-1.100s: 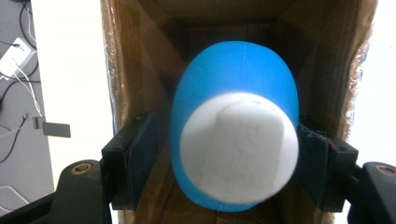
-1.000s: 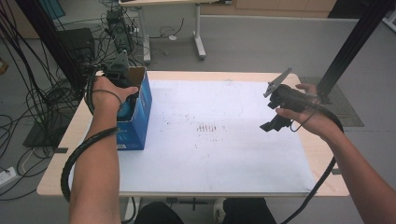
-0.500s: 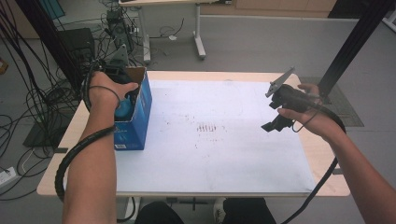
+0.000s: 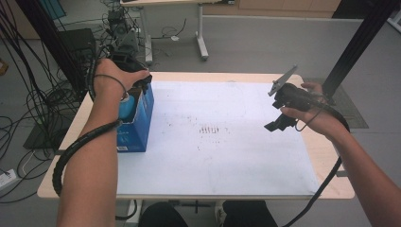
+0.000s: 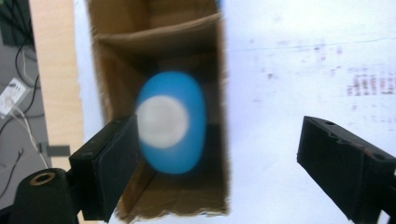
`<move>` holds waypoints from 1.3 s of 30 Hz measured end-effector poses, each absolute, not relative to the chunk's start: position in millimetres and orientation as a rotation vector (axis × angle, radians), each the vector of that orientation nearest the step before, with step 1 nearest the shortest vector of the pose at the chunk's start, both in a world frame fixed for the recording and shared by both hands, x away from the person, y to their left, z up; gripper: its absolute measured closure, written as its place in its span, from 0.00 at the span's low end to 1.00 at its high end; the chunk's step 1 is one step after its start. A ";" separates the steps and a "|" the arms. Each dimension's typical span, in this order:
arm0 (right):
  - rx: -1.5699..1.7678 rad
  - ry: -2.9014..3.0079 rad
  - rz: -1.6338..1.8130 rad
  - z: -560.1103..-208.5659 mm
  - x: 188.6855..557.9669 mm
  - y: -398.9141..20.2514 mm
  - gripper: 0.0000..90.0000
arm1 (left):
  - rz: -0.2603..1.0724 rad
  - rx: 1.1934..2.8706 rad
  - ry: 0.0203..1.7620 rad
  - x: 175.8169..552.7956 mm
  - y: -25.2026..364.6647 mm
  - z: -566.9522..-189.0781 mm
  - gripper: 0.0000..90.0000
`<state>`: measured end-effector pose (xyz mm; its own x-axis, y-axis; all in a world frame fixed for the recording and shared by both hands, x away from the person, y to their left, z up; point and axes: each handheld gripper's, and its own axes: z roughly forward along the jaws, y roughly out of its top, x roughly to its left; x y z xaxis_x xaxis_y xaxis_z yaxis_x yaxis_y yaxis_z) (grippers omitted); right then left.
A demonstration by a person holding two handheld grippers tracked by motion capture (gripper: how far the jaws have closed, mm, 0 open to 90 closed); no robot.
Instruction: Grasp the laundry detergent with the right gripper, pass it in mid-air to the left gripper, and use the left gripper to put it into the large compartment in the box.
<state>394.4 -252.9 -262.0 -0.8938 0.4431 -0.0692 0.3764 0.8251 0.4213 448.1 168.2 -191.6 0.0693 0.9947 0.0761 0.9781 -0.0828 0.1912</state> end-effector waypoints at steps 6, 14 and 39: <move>0.635 2.850 0.602 -262.2 397.2 -248.3 0.09 | 0.257 2.276 1.984 454.0 146.1 -189.4 0.10; 0.646 2.854 0.592 -261.4 400.9 -247.2 0.09 | 0.245 2.325 1.905 462.2 117.5 -192.1 0.09; 0.632 2.867 0.574 -260.3 405.9 -239.1 0.09 | 0.223 2.314 1.834 472.4 96.9 -193.8 0.08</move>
<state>405.9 -239.1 -260.3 -0.8999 0.4315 -0.0628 0.3741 0.8380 0.3972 472.4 96.9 -193.8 0.2277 0.9737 0.0061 0.9467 -0.2228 0.2326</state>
